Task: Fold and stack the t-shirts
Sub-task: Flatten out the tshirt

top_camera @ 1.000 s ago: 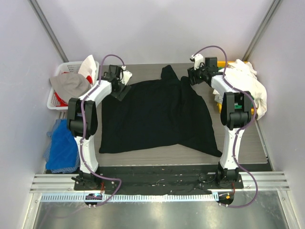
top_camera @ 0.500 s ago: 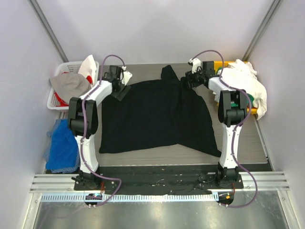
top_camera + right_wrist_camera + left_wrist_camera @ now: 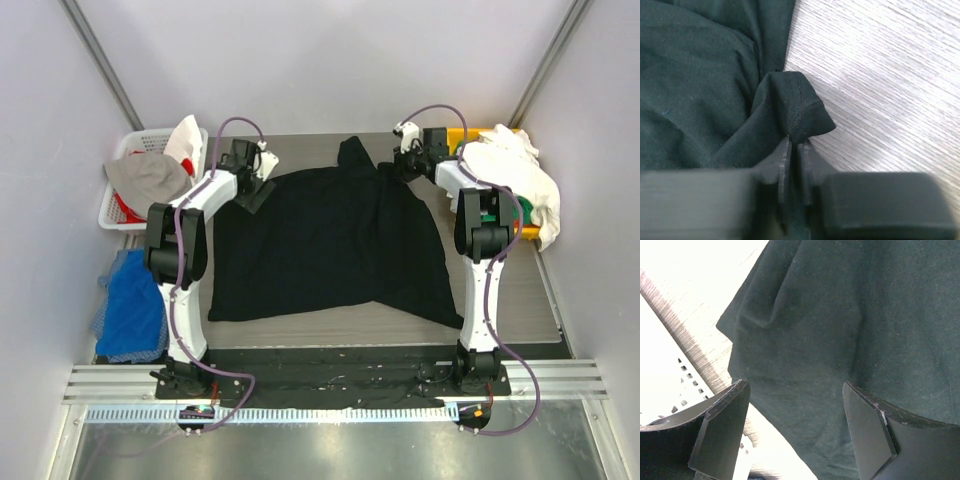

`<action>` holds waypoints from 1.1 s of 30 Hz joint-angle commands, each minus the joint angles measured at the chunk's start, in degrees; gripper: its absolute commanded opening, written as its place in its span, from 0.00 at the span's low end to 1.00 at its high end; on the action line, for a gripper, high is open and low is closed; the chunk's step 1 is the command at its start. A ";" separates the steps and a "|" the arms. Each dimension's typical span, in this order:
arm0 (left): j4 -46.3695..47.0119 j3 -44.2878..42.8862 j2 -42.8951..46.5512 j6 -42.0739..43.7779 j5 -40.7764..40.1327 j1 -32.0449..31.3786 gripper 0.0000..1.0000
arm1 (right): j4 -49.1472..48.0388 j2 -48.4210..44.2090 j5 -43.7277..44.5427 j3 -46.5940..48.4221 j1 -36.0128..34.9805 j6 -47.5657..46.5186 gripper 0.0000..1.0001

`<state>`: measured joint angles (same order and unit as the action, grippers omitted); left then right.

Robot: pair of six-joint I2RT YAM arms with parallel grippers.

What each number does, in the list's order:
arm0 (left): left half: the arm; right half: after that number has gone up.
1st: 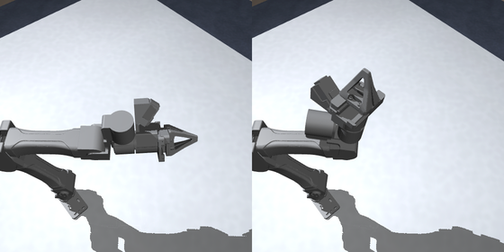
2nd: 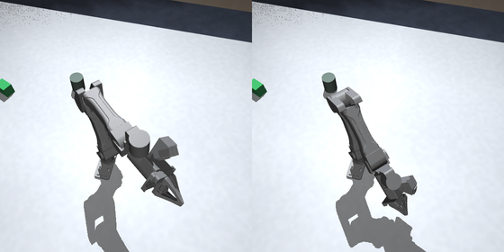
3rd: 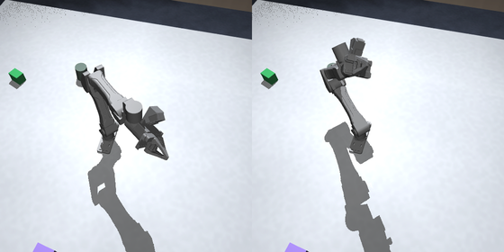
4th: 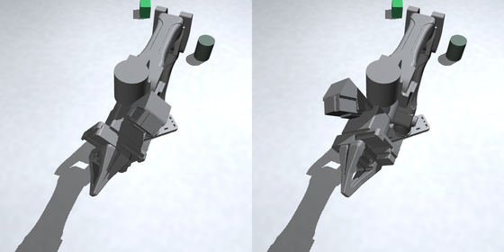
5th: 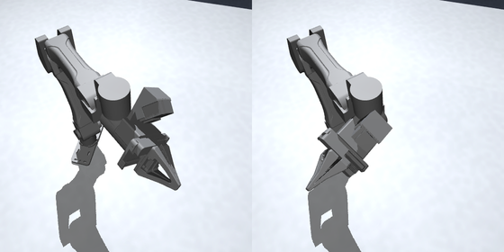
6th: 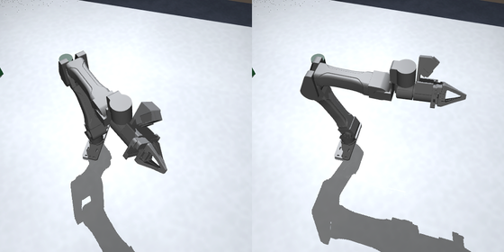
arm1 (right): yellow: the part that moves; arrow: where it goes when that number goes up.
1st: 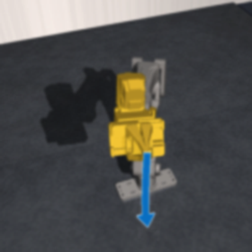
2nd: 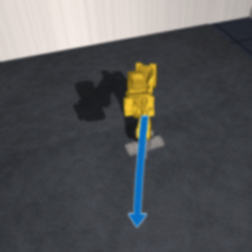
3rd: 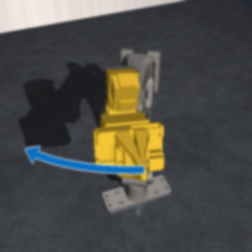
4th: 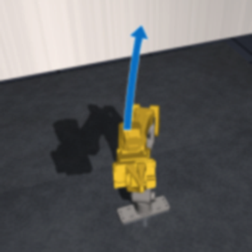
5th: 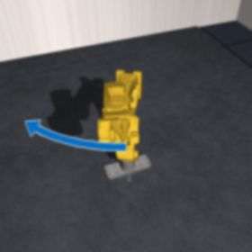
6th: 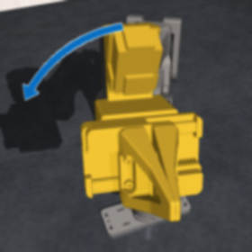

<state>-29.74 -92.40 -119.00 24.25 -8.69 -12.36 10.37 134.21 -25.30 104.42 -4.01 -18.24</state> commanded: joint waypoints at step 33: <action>1.53 4.33 4.48 1.67 -0.54 -1.44 0.77 | 4.66 -25.58 25.03 -28.57 2.25 -16.12 0.01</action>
<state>-28.95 -88.23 -118.80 24.56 -9.41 -13.54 14.24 110.89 -3.95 76.73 -1.78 -32.14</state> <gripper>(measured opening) 0.775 0.043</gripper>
